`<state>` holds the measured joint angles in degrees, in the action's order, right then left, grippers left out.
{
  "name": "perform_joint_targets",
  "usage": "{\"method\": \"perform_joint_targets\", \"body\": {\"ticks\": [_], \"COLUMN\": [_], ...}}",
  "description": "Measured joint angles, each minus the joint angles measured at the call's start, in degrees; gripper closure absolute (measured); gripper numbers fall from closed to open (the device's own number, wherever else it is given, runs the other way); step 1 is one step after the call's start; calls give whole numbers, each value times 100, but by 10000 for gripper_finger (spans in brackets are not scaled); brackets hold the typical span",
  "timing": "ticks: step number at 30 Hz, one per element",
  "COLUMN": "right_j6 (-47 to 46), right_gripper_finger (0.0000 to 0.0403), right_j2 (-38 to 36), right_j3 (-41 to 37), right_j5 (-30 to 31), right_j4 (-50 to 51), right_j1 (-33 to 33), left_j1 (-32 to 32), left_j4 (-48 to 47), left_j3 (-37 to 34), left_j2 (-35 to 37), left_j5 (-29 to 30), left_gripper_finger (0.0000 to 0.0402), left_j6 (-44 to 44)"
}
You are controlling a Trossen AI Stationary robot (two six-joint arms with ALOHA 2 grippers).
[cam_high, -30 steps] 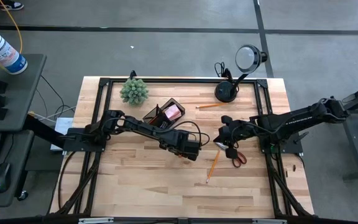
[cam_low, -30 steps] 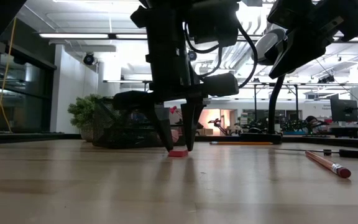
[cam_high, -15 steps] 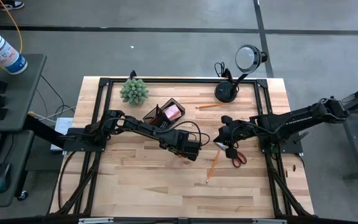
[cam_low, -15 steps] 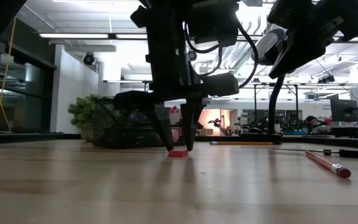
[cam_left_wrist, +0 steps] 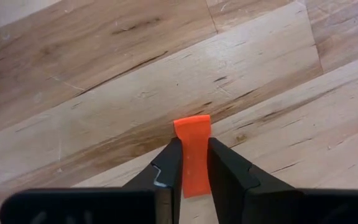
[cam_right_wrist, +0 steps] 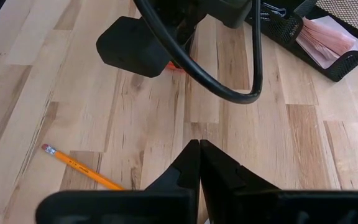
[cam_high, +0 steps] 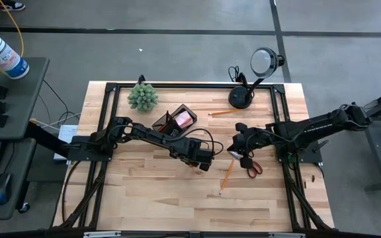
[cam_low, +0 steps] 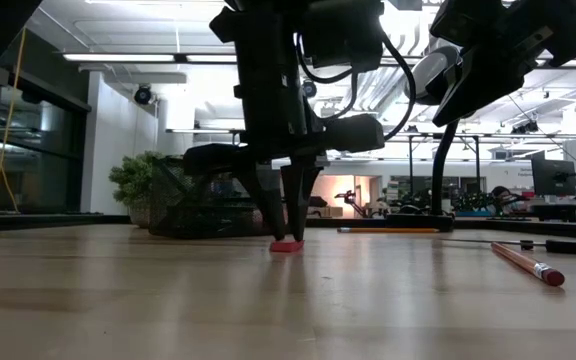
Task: Pick and place office supplies into organizer
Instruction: Put the orange eraser into the black desk organizer
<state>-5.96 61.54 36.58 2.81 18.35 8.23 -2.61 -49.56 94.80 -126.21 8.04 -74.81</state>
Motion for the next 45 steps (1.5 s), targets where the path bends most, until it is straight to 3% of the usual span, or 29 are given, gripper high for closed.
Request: {"method": "perform_joint_targets", "body": {"ticks": [15, 30, 45], "right_j6": [1, 2, 1], "right_gripper_finger": [400, 399, 397], "right_j2": [0, 0, 0], "right_j3": [0, 0, 0], "right_j5": [0, 2, 44], "right_j4": [0, -2, -15], "right_j1": [0, 0, 0], "left_j1": [-2, -2, -4], "left_j4": [15, 87, 294], "left_j3": [0, 0, 9], "left_j2": [0, -11, -118], "left_j5": [-37, -53, -84], "left_gripper_finger": [341, 264, 259], "left_j6": [-1, 0, -2]}}
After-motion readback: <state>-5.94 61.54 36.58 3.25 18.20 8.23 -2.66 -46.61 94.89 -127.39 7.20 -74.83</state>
